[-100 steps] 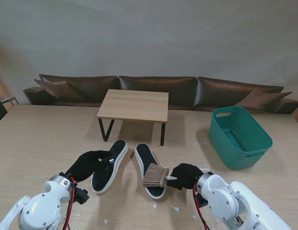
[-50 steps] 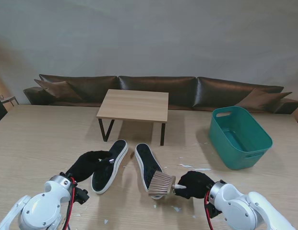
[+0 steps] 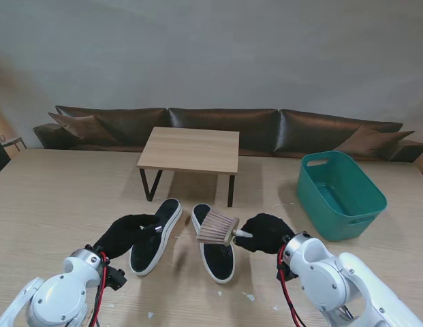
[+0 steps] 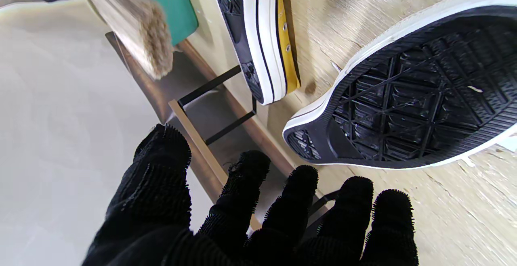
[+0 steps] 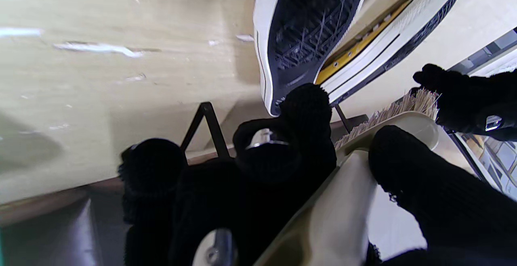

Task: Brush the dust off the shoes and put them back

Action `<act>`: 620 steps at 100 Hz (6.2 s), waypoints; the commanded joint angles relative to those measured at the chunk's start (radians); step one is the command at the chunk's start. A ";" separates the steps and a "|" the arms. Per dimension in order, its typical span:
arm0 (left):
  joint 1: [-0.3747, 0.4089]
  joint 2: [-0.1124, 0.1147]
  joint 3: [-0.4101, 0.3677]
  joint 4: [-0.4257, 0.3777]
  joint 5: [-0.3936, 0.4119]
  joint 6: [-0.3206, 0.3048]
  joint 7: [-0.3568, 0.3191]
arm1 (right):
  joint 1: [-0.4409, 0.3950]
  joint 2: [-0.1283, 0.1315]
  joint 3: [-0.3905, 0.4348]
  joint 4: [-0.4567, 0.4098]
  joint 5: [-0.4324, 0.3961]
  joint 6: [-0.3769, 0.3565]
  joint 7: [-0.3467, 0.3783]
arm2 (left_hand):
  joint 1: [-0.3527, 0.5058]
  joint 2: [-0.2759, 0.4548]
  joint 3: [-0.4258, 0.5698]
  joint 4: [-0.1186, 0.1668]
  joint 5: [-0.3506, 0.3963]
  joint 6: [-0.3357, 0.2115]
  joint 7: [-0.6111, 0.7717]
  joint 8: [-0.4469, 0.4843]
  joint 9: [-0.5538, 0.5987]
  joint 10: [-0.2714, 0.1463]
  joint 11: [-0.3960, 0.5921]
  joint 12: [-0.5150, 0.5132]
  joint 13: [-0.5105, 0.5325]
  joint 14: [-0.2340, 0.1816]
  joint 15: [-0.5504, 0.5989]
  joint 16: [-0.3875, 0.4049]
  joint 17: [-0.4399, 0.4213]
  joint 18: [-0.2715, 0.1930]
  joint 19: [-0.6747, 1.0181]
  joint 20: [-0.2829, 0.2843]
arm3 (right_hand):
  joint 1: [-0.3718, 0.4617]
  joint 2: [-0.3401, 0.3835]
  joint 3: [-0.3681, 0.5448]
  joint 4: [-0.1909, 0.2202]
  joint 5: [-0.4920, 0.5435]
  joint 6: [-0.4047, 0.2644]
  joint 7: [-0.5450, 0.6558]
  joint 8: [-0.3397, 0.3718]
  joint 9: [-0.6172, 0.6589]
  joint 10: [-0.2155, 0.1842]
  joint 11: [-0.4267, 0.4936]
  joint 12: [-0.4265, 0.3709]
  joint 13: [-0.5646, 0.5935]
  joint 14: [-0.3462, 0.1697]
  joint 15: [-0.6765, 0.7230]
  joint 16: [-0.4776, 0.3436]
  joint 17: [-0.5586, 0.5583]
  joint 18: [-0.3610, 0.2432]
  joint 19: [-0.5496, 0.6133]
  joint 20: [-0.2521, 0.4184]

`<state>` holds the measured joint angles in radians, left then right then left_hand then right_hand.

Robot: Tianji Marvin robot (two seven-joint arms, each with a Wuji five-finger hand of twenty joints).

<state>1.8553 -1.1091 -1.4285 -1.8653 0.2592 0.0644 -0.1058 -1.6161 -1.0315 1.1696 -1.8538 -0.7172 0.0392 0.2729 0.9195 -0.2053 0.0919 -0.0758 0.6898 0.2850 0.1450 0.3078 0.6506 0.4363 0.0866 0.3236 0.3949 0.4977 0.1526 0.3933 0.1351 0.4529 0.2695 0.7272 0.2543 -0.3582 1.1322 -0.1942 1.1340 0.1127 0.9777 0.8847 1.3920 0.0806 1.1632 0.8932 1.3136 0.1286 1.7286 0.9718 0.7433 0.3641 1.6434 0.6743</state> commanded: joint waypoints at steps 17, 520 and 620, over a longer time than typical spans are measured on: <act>0.004 -0.003 0.004 -0.002 -0.003 0.013 -0.016 | 0.144 -0.026 -0.115 0.114 0.031 0.047 -0.021 | 0.032 0.052 -0.020 0.046 0.011 0.004 -0.005 0.005 -0.005 -0.009 0.002 0.005 -0.006 -0.013 -0.022 0.006 -0.010 -0.035 -0.029 0.012 | 0.017 0.041 0.067 0.044 0.124 0.068 0.047 0.024 0.057 0.022 0.036 -0.002 -0.002 -0.124 0.075 0.023 0.389 -0.001 0.071 0.003; 0.016 0.007 -0.028 -0.008 0.042 0.036 -0.049 | 0.404 -0.099 -0.582 0.254 0.058 0.232 -0.174 | 0.042 0.069 -0.038 0.050 0.017 0.008 -0.003 0.007 -0.002 -0.010 0.003 0.007 -0.007 -0.020 -0.024 0.007 -0.012 -0.039 -0.028 0.017 | 0.010 0.035 0.078 0.044 0.133 0.065 0.049 0.024 0.058 0.019 0.047 -0.003 -0.002 -0.139 0.078 0.025 0.392 -0.018 0.082 0.004; 0.006 0.009 -0.020 0.002 0.045 0.047 -0.059 | 0.574 -0.166 -0.730 0.433 0.124 0.367 -0.184 | 0.044 0.071 -0.041 0.051 0.015 0.006 -0.004 0.007 -0.003 -0.012 0.003 0.007 -0.007 -0.022 -0.023 0.007 -0.013 -0.039 -0.028 0.018 | 0.006 0.035 0.079 0.043 0.135 0.062 0.050 0.024 0.058 0.016 0.051 -0.003 -0.001 -0.145 0.080 0.027 0.394 -0.025 0.087 0.006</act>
<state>1.8582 -1.0990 -1.4492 -1.8636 0.3052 0.1100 -0.1444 -1.0129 -1.2010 0.4470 -1.3966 -0.5852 0.4222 0.0730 0.9308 -0.1654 0.0783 -0.0549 0.6916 0.2856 0.1449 0.3093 0.6505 0.4363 0.0866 0.3236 0.3949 0.4942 0.1433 0.3933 0.1346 0.4511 0.2695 0.7282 0.2490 -0.3582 1.1322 -0.1942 1.1453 0.1122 0.9773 0.8848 1.4009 0.0805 1.1666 0.8932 1.3137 0.1280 1.7397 0.9809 0.7439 0.3545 1.6549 0.6743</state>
